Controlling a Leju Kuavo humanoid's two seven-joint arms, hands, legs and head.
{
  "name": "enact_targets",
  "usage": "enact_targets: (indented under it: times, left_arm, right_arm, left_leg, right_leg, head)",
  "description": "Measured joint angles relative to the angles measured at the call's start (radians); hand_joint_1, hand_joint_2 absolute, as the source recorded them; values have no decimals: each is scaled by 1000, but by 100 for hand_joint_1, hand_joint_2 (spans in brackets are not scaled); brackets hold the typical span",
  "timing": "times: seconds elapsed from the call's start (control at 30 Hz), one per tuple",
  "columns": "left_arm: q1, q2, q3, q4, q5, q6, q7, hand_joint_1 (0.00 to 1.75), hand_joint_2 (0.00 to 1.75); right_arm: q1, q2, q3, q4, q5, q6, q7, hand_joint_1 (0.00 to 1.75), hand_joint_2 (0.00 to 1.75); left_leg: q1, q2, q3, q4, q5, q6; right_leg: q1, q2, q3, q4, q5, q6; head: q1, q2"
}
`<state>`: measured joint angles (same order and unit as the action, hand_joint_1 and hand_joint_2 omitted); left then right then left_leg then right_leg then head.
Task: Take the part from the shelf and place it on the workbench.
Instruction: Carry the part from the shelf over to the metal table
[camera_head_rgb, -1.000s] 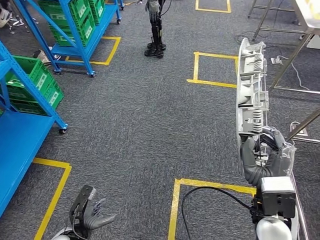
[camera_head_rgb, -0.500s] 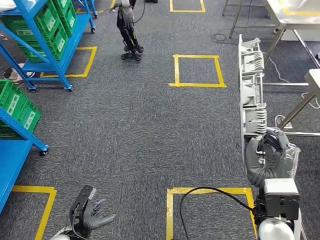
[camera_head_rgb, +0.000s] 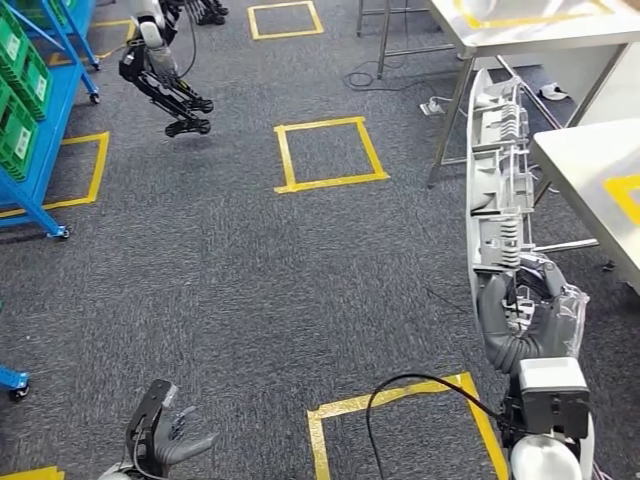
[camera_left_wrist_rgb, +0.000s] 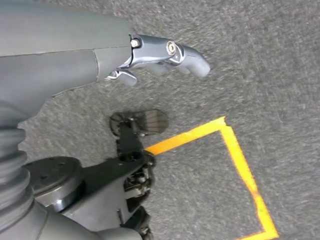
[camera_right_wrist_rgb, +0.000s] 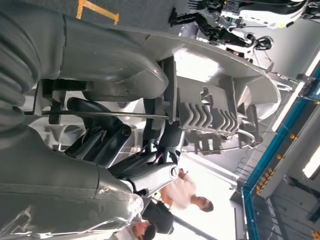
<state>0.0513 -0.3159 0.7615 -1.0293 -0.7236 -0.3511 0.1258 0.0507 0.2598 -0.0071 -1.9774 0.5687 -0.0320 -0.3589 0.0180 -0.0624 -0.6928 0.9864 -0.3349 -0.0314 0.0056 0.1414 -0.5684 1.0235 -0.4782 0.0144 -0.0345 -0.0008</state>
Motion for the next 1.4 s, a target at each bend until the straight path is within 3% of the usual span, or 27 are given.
enact_targets:
  times: [0.03,0.1,0.17,0.23,0.27,0.3,0.37,0.43,0.47,0.53,0.6,0.7,0.73,0.77,0.8,0.83,0.9,0.97,1.03,1.07,1.1,1.17,1.2,1.27,1.3,1.4]
  left_arm:
    - [-13,0,11,14,-6,0,-3,0,175]
    - [-39,1,29,38,-10,1,-7,0,175]
    - [-52,3,45,60,-11,3,-9,0,175]
    - [-59,6,59,80,-12,7,-10,0,175]
    - [-62,7,63,89,-12,9,-10,0,175]
    - [-65,9,66,97,-12,11,-10,0,175]
    - [-72,12,70,109,-13,15,-10,0,175]
    - [-76,17,76,119,-15,16,-10,0,175]
    - [-77,21,79,122,-17,17,-11,0,175]
    - [-81,25,84,131,-21,19,-11,0,175]
    - [-89,31,85,142,-28,25,-12,0,175]
    - [-96,40,87,165,-35,35,-13,0,175]
    - [-96,43,88,171,-37,36,-13,0,175]
    - [-96,46,88,176,-38,36,-13,0,175]
    - [-97,49,89,179,-38,37,-13,0,175]
    - [-98,53,90,182,-35,37,-14,0,175]
    - [-100,71,98,196,-21,33,-26,0,175]
    - [-100,109,118,231,-12,21,-50,0,175]
    - [-100,152,139,273,-12,14,-74,0,175]
    - [-101,172,148,289,-12,11,-82,0,175]
    - [-101,184,153,302,-12,10,-87,0,175]
    - [-101,204,164,325,-16,10,-91,0,175]
    - [-99,211,169,337,-19,12,-91,0,175]
    - [-96,223,178,357,-28,16,-90,0,175]
    - [-97,227,182,365,-31,17,-90,0,175]
    - [-98,237,187,382,-34,17,-91,0,175]
  right_arm:
    - [0,0,1,0,0,-1,0,175,175]
    - [-1,0,3,0,0,-1,0,175,175]
    - [-2,0,6,0,-1,0,0,175,175]
    - [-2,0,8,1,-2,0,0,175,175]
    - [-2,0,8,1,-2,0,-1,175,175]
    - [-2,0,8,1,-2,0,-1,175,175]
    - [-2,0,9,1,-3,0,-1,175,175]
    - [-3,0,11,1,-3,0,-1,175,175]
    - [-3,0,12,1,-3,0,-1,175,175]
    - [-3,0,13,1,-3,-1,-1,175,175]
    - [-3,0,15,1,-3,-1,0,175,175]
    - [-3,0,18,2,-4,-1,0,175,175]
    - [-3,0,18,3,-4,-1,0,175,175]
    - [-3,0,19,3,-4,-1,0,175,175]
    - [-3,0,19,3,-5,3,-1,175,175]
    - [-4,0,21,3,-6,8,-1,175,175]
    - [-8,0,35,11,-2,13,-5,175,175]
    - [-18,-1,76,36,7,-13,-11,175,175]
    - [-30,-3,127,66,12,-47,-12,175,175]
    - [-35,-5,147,77,12,-59,-12,175,175]
    - [-39,-6,162,84,12,-65,-11,175,175]
    - [-45,-9,185,97,8,-71,-8,175,175]
    - [-47,-10,194,102,4,-73,-5,175,175]
    - [-51,-12,207,110,-6,-77,2,175,175]
    - [-52,-13,211,112,-9,-79,4,175,175]
    - [-58,-14,223,113,-14,-84,5,175,175]
  left_leg:
    - [0,8,3,0,3,7]
    - [-2,24,9,0,-3,23]
    - [-5,43,16,0,-11,33]
    - [-6,66,21,0,-20,35]
    - [-6,77,24,1,-24,34]
    - [-5,87,28,1,-28,32]
    - [-6,103,40,3,-38,24]
    - [-11,116,50,7,-46,14]
    - [-13,125,53,8,-47,9]
    - [-12,143,57,6,-51,-1]
    - [-8,126,47,38,-80,-11]
    - [-7,77,-37,222,-175,-15]
    - [-8,71,-65,276,-193,-14]
    - [-9,68,-77,299,-192,-12]
    - [-10,65,-70,281,-171,-9]
    - [-10,58,-45,229,-138,-5]
    - [-6,22,25,91,-81,2]
    - [-4,-3,64,20,-70,4]
    - [-4,12,72,10,-73,10]
    - [-4,21,75,5,-72,16]
    - [-3,29,77,0,-70,21]
    - [-5,46,81,-5,-71,29]
    - [-7,57,82,-5,-72,30]
    - [-8,79,84,-4,-75,30]
    - [-7,89,86,-4,-77,29]
    - [-8,117,100,-2,-86,17]
  right_leg:
    - [-1,-7,-1,3,-8,4]
    - [0,-57,-18,49,-42,14]
    - [1,-114,-79,168,-104,21]
    - [-2,-131,-144,274,-135,26]
    - [-3,-134,-154,279,-122,28]
    - [-5,-140,-144,244,-91,30]
    - [-6,-178,-83,107,-14,33]
    - [-5,-208,-39,17,26,29]
    - [-4,-208,-35,6,29,25]
    - [-5,-181,-38,7,33,12]
    - [-7,-157,-37,4,38,-1]
    - [-8,-121,-36,3,40,-13]
    - [-7,-107,-36,3,40,-14]
    - [-6,-92,-36,3,40,-14]
    - [-6,-77,-35,3,40,-14]
    - [-6,-63,-34,3,40,-14]
    - [-5,-35,-34,6,38,-10]
    - [-5,-10,-39,8,38,-2]
    - [-9,9,-45,4,39,9]
    - [-8,-2,-49,9,34,15]
    - [-6,-27,-58,27,21,19]
    - [-3,-96,-106,125,-32,23]
    - [-3,-116,-140,193,-62,25]
    - [-5,-132,-186,277,-82,30]
    - [-6,-136,-181,266,-65,31]
    - [-4,-179,-81,77,26,30]
  head:
    - [1,0]
    - [4,0]
    - [7,0]
    - [7,0]
    - [7,0]
    - [7,0]
    - [8,0]
    - [9,0]
    - [9,0]
    - [7,0]
    - [5,0]
    - [-2,0]
    - [-3,0]
    - [-3,0]
    - [-3,0]
    - [-3,0]
    - [-3,0]
    - [-3,0]
    - [-3,0]
    - [-3,0]
    - [-1,0]
    - [4,0]
    - [5,0]
    - [5,0]
    - [5,0]
    - [5,0]
